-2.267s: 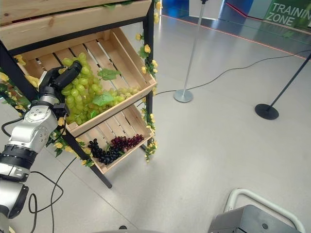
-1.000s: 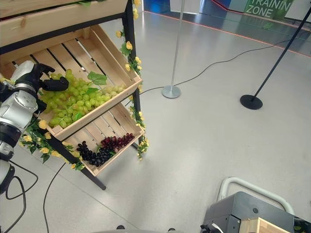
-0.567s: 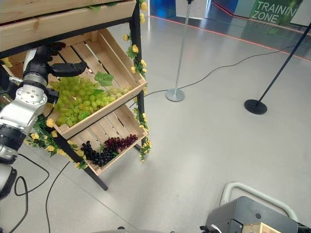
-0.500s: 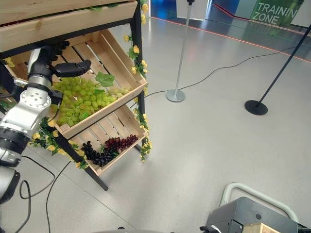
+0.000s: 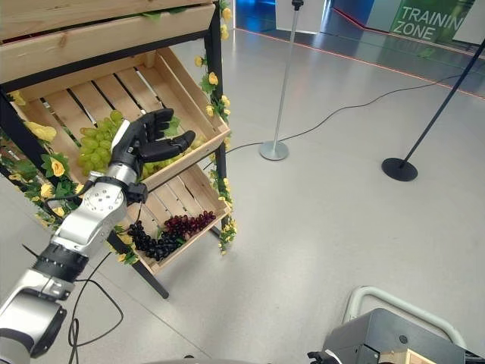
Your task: Pick up the fruits from the basket on one side to the basket on the other side
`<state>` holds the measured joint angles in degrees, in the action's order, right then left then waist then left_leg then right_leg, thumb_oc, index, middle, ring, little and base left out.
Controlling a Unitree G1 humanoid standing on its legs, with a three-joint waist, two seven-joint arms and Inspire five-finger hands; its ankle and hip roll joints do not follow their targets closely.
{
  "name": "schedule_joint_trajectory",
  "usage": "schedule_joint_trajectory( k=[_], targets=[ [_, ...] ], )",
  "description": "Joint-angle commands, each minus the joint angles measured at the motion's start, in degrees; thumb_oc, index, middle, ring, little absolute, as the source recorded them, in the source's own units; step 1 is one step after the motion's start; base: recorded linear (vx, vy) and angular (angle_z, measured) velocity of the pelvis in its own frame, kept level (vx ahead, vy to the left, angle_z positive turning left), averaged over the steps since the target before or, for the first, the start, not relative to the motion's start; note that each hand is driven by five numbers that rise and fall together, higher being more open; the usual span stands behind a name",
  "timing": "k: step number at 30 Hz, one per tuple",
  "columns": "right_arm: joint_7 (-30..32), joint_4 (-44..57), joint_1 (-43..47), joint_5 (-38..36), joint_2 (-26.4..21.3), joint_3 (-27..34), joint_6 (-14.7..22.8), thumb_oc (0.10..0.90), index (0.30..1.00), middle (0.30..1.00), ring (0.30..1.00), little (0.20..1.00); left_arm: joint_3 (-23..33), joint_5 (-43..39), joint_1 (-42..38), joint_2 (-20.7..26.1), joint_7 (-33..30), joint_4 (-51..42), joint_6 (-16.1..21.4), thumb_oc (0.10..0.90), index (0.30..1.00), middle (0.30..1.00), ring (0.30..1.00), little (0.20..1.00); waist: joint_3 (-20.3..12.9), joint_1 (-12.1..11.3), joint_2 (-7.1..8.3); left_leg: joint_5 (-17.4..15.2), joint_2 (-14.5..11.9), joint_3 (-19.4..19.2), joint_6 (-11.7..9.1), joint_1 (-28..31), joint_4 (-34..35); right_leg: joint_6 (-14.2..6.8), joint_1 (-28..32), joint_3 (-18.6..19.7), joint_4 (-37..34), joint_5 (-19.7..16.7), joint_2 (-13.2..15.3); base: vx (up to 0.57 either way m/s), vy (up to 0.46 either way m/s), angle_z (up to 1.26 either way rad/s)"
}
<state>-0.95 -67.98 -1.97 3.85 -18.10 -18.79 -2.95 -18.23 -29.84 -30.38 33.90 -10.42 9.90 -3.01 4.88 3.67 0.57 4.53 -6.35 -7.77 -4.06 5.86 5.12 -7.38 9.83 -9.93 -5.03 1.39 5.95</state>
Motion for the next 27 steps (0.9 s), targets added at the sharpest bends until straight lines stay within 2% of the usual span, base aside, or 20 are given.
schedule_joint_trajectory(
  k=[1, 5, 7, 9, 10, 12, 13, 14, 16, 18, 19, 20, 21, 22, 23, 24, 25, 26, 27],
  targets=[
    [4.0, -0.3, 2.5, -1.9, -1.7, 0.0, -0.4, 0.800, 0.900, 0.900, 0.900, 0.900, 6.1, -1.7, -6.2, -2.1, 2.9, -4.1, 11.8, 0.800, 0.900, 0.900, 0.900, 0.900, -1.5, -1.5, 0.55, -4.4, -0.9, 0.8, 0.1, 2.7, -0.1, -0.3, -1.5, 1.1, 0.3, -4.1, 2.4, -0.07, -0.034, -0.07],
    [4.1, 1.7, 2.8, -2.7, -2.1, 0.4, -1.2, 0.800, 0.900, 0.900, 0.900, 0.900, 5.5, -3.0, -3.0, -5.1, 5.3, -3.7, 15.1, 0.800, 0.900, 0.900, 0.900, 0.900, -1.5, -0.8, 0.89, -4.5, -1.4, 0.2, 0.0, 3.4, -0.1, 0.2, -1.7, 2.3, 0.1, -4.1, 1.7, -0.07, -0.028, -0.11],
    [3.8, 2.2, 3.0, -2.2, -2.4, 0.7, -1.6, 0.800, 0.900, 0.900, 0.900, 0.900, 5.2, -3.0, -0.3, -6.9, 7.4, -3.1, 17.7, 0.800, 0.900, 0.900, 0.900, 0.900, -1.6, -0.7, 1.06, -4.7, -1.2, 0.7, 0.2, 4.0, -0.1, 0.7, -2.2, 4.2, 0.0, -4.1, 0.9, -0.04, -0.009, -0.25],
    [3.5, 2.2, 3.3, -1.6, -2.5, 0.7, -1.9, 0.800, 0.900, 0.900, 0.900, 0.900, 4.9, -2.2, 1.6, -8.2, 7.8, -3.7, 18.6, 0.800, 0.900, 0.900, 0.900, 0.900, -1.6, -0.8, 1.07, -5.0, -0.6, 1.8, 0.5, 4.5, -0.2, 1.0, -2.5, 6.2, 0.0, -4.0, 0.3, -0.01, 0.014, -0.40],
    [3.1, 2.0, 3.9, -0.6, -2.7, 0.7, -2.7, 0.800, 0.900, 0.900, 0.900, 0.900, 4.7, 0.0, 4.3, -9.4, 7.8, -4.3, 20.2, 0.800, 0.900, 0.900, 0.900, 0.900, -1.3, -1.4, 1.09, -6.4, 1.2, 4.9, 1.4, 4.0, -1.7, 1.3, -2.9, 9.5, 0.0, -4.3, -0.2, -0.03, 0.033, -0.68],
    [2.6, 2.2, 5.3, 0.7, -2.7, 0.0, -4.0, 0.800, 0.900, 0.900, 0.900, 0.900, 6.0, 3.1, 9.1, -9.9, 6.6, -6.1, 21.5, 0.800, 0.900, 0.900, 0.900, 0.900, -1.2, -3.8, 0.75, -8.2, 6.7, 14.7, 3.5, 1.4, -4.6, 0.9, -4.8, 15.3, 0.0, -5.9, -0.6, -0.03, 0.046, -1.07],
    [2.8, 2.3, 5.6, 0.3, -2.6, -0.1, -4.4, 0.800, 0.900, 0.900, 0.900, 0.900, 6.5, 2.2, 10.2, -9.8, 7.4, -6.6, 21.3, 0.800, 0.900, 0.900, 0.900, 0.900, -1.2, -4.2, 0.50, -8.6, 7.4, 15.9, 3.9, 1.3, -4.7, 0.8, -5.0, 16.1, 0.0, -5.9, -0.7, 0.00, 0.098, -1.81],
    [3.7, 2.0, 5.9, 0.0, -2.3, 0.9, -4.8, 0.800, 0.900, 0.900, 0.900, 0.900, 7.9, -0.4, 12.8, -10.2, 10.9, -6.9, 20.8, 0.800, 0.900, 0.900, 0.900, 0.900, -1.0, -4.5, -0.02, -8.7, 7.7, 14.6, 4.5, 0.9, -4.9, 0.6, -5.5, 17.0, 0.2, -6.3, -0.5, 0.01, 0.132, -1.91],
    [5.5, 2.1, 4.7, -0.3, -1.7, 3.1, -3.9, 0.800, 0.900, 0.900, 0.900, 0.900, 7.2, -0.6, 15.3, -11.2, 14.8, -4.9, 21.8, 0.800, 0.900, 0.900, 0.900, 0.900, -0.6, -4.0, -0.23, -8.6, 7.5, 11.9, 4.8, 0.9, -4.6, 0.0, -6.5, 15.9, 0.4, -7.5, 0.6, -0.03, 0.170, -1.43],
    [6.1, 2.6, 4.2, -0.1, -1.3, 3.8, -3.5, 0.800, 0.900, 0.900, 0.900, 0.900, 5.4, -1.5, 16.8, -11.4, 16.2, -2.0, 22.2, 0.800, 0.900, 0.900, 0.900, 0.900, -0.3, -3.8, -0.24, -8.4, 7.7, 11.9, 5.1, 1.2, -3.7, -0.7, -7.9, 15.3, 0.4, -8.8, 1.3, -0.06, 0.107, -0.11],
    [6.7, 3.0, 4.0, -0.4, -0.7, 3.8, -3.3, 0.800, 0.900, 0.900, 0.900, 0.900, 2.8, 0.8, 18.8, -11.3, 18.7, 3.5, 24.5, 0.800, 0.900, 0.900, 0.900, 0.900, 0.1, -3.5, -0.37, -7.8, 8.0, 11.7, 5.5, 1.3, -2.7, -1.2, -9.6, 14.0, 2.6, -9.2, 1.3, -0.09, 0.084, 0.14],
    [6.4, 3.2, 4.0, 0.1, -0.5, 3.7, -3.3, 0.800, 0.900, 0.900, 0.900, 0.900, 1.9, 2.7, 20.0, -10.9, 18.7, 5.4, 26.1, 0.800, 0.900, 0.900, 0.900, 0.900, 0.3, -3.8, -0.42, -7.4, 7.9, 10.8, 5.6, 1.2, -2.3, -1.5, -10.7, 11.6, 5.7, -9.3, 1.4, -0.14, 0.090, -0.01],
    [5.9, 3.8, 4.1, 1.0, 0.0, 3.3, -3.9, 0.800, 0.900, 0.900, 0.900, 0.900, 1.4, 2.9, 21.6, -10.3, 19.2, 6.8, 26.1, 0.800, 0.900, 0.900, 0.900, 0.900, 0.6, -4.6, -0.47, -6.9, 7.7, 9.0, 5.7, 1.2, -1.9, -1.9, -12.3, 7.4, 10.6, -9.4, 2.2, -0.18, 0.091, -0.17],
    [5.4, 3.9, 4.2, 2.1, 0.5, 2.5, -3.9, 0.800, 0.900, 0.900, 0.900, 0.900, 1.8, 3.5, 25.0, -10.0, 20.0, 8.5, 26.4, 0.800, 0.900, 0.900, 0.900, 0.900, 1.1, -6.2, -1.14, -6.0, 6.6, 6.2, 5.6, 1.0, -1.5, -1.5, -12.6, 2.1, 17.5, -8.0, 3.6, -0.20, 0.097, -0.73],
    [5.3, 3.2, 4.2, 1.9, 1.0, 2.4, -3.8, 0.800, 0.900, 0.900, 0.900, 0.900, 1.1, 7.2, 27.3, -9.7, 20.8, 11.5, 27.9, 0.800, 0.900, 0.900, 0.900, 0.900, 1.2, -7.2, -1.56, -5.2, 6.1, 4.7, 5.7, 0.4, -1.3, -0.8, -12.4, 0.5, 20.5, -6.5, 3.3, -0.15, 0.072, -1.00],
    [5.3, 3.1, 4.3, 1.9, 1.0, 2.4, -3.8, 0.800, 0.900, 0.900, 0.900, 0.900, 1.0, 7.6, 27.4, -9.7, 20.8, 11.8, 28.0, 0.800, 0.900, 0.900, 0.900, 0.900, 1.2, -7.3, -1.56, -5.2, 6.1, 4.6, 5.7, 0.4, -1.3, -0.8, -12.3, 0.4, 20.7, -6.3, 3.3, -0.12, -0.022, -1.35],
    [5.6, 1.6, 4.7, 1.1, 1.5, 2.1, -4.0, 0.800, 0.900, 0.900, 0.900, 0.900, -1.2, 8.8, 28.1, -10.0, 20.8, 16.4, 25.9, 0.800, 0.900, 0.900, 0.900, 0.900, 1.1, -8.0, -1.30, -4.6, 6.0, 4.1, 5.7, -0.6, -1.8, 0.2, -10.1, -0.4, 17.8, -3.4, 1.8, -0.08, -0.081, -0.77],
    [5.7, 1.0, 4.9, 0.8, 1.8, 1.8, -4.3, 0.800, 0.900, 0.900, 0.900, 0.900, -1.7, 7.2, 28.1, -10.5, 21.0, 18.1, 23.0, 0.800, 0.900, 0.900, 0.900, 0.900, 0.9, -8.4, -1.05, -4.5, 6.0, 4.2, 5.6, -1.1, -2.2, 0.9, -8.5, -0.9, 14.9, -2.1, 1.2, -0.09, -0.150, -0.43],
    [5.2, -0.4, 5.4, 2.0, 2.4, 1.5, -4.5, 0.800, 0.900, 0.900, 0.900, 0.900, -2.8, 9.1, 28.3, -12.6, 20.1, 23.1, 22.7, 0.800, 0.900, 0.900, 0.900, 0.900, 0.4, -9.2, -0.16, -4.8, 6.2, 4.0, 5.0, -1.6, -2.7, 1.4, -5.3, -2.4, 8.3, -2.5, 1.3, -0.05, -0.138, -0.07]
  ],
)
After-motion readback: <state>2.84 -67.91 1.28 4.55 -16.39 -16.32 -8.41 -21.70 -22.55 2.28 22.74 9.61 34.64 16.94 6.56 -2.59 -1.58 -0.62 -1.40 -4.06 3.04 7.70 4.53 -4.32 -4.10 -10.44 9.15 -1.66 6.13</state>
